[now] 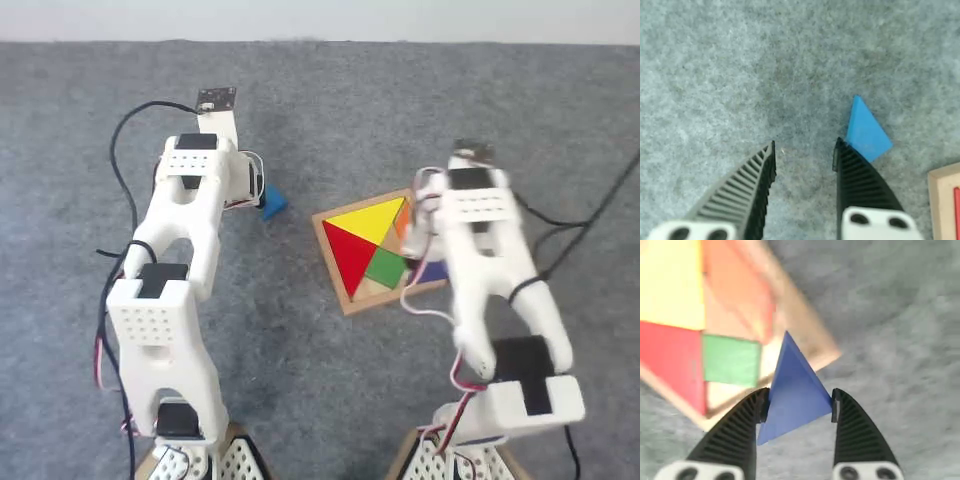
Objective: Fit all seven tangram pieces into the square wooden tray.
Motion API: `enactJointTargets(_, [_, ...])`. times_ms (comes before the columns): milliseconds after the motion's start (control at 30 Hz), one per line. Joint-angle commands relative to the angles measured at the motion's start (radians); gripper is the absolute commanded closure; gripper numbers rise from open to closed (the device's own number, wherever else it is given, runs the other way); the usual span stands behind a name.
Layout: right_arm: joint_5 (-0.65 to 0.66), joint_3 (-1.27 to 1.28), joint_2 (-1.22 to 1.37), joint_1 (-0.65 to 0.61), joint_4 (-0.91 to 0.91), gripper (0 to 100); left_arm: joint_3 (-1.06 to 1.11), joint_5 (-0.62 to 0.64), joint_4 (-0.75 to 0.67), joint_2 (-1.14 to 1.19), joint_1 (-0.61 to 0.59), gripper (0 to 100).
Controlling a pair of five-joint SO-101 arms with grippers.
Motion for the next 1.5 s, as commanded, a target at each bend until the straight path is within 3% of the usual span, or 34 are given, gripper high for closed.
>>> enactJointTargets(0, [-0.158, -0.040, 0.016, -0.071, 0.008, 96.1, -0.004, 0.005, -0.011, -0.051, -0.014, 82])
enactJointTargets(400, [-0.164, -0.040, 0.108, -0.025, -0.058, 96.1, -0.036, 0.000, -0.011, -0.052, -0.061, 82])
enactJointTargets(567, [-0.002, -0.040, 0.136, -0.021, -0.134, 96.0, -0.036, 0.000, -0.009, -0.052, -0.061, 82])
enactJointTargets(1000, [0.141, -0.061, 0.143, -0.016, -0.170, 95.5, -0.036, -0.002, 0.023, -0.052, -0.061, 82])
enactJointTargets(1233, [0.153, -0.046, 0.143, -0.013, -0.148, 74.5, -0.036, -0.002, 0.021, -0.052, -0.061, 82])
enactJointTargets(1467, [0.153, -0.049, 0.143, -0.019, -0.159, 73.6, -0.036, -0.002, 0.021, -0.052, -0.061, 82])
